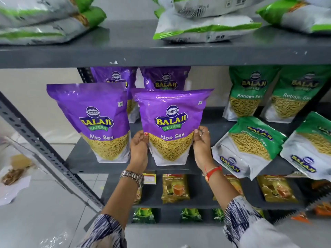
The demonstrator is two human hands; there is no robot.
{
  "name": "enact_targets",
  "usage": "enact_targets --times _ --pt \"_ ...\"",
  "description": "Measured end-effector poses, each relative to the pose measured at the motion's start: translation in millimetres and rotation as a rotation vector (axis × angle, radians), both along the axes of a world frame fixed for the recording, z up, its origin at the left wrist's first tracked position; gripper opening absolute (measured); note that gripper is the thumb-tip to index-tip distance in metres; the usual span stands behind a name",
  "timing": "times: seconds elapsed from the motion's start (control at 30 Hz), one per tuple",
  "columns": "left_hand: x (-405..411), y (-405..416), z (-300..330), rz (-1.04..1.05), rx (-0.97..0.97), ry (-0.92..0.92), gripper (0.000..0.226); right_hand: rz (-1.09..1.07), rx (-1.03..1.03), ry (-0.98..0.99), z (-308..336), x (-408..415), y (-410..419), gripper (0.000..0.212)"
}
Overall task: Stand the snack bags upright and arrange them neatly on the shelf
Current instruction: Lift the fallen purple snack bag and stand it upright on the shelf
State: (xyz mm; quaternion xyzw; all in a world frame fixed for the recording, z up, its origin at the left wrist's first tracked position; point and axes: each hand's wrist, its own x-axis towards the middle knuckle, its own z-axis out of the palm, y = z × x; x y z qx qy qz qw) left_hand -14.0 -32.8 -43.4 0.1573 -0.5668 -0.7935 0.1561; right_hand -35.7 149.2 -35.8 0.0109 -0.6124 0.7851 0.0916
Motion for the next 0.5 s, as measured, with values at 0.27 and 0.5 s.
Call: enact_targets --times 0.27,0.5 --pt "-11 -3 -6 0.069 -0.018 0.005 0.026 -0.002 0.015 -0.006 -11 -6 -9 0.015" --pt "24 48 -8 0.388 -0.182 0.155 0.04 -0.119 0.115 0.108 0 20 16 0.021"
